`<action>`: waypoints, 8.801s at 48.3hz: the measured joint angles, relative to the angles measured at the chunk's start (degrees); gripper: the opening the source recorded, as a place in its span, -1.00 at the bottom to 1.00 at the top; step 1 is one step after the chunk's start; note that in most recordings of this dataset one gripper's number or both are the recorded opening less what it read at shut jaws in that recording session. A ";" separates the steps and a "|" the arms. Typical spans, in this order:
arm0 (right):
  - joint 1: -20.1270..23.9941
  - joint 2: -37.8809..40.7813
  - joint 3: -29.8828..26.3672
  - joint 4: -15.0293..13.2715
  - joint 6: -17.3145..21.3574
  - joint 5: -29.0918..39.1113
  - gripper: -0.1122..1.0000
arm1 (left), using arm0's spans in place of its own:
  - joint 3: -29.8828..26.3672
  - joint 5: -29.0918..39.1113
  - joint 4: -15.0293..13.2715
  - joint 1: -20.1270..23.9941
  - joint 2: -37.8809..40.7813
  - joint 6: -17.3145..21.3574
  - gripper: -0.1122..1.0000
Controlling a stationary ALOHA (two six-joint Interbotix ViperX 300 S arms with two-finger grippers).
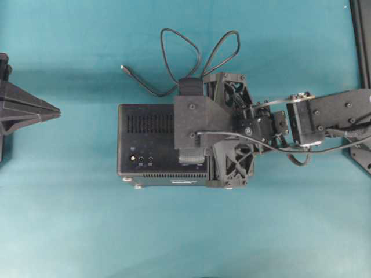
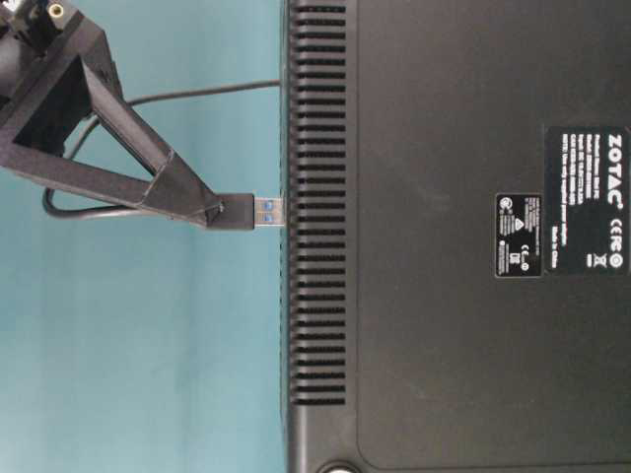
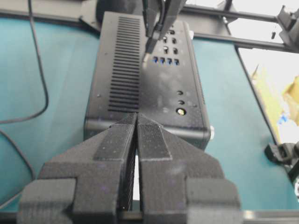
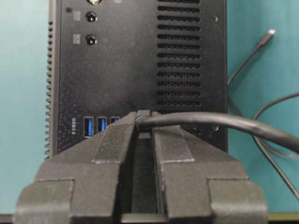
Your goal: Insert the USB into the PC box with both arms.
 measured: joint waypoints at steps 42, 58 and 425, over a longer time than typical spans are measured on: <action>0.26 0.44 -0.44 0.79 0.00 0.70 -0.61 | 0.26 0.88 0.09 0.00 -0.62 -1.85 -0.80; 0.53 0.53 -0.62 0.79 0.09 1.58 -0.61 | 0.26 0.97 0.09 0.00 -0.79 -1.85 -0.80; -2.37 -1.32 2.02 10.11 0.09 -3.25 -0.63 | 2.81 -0.62 0.09 0.09 -3.69 -2.55 -0.80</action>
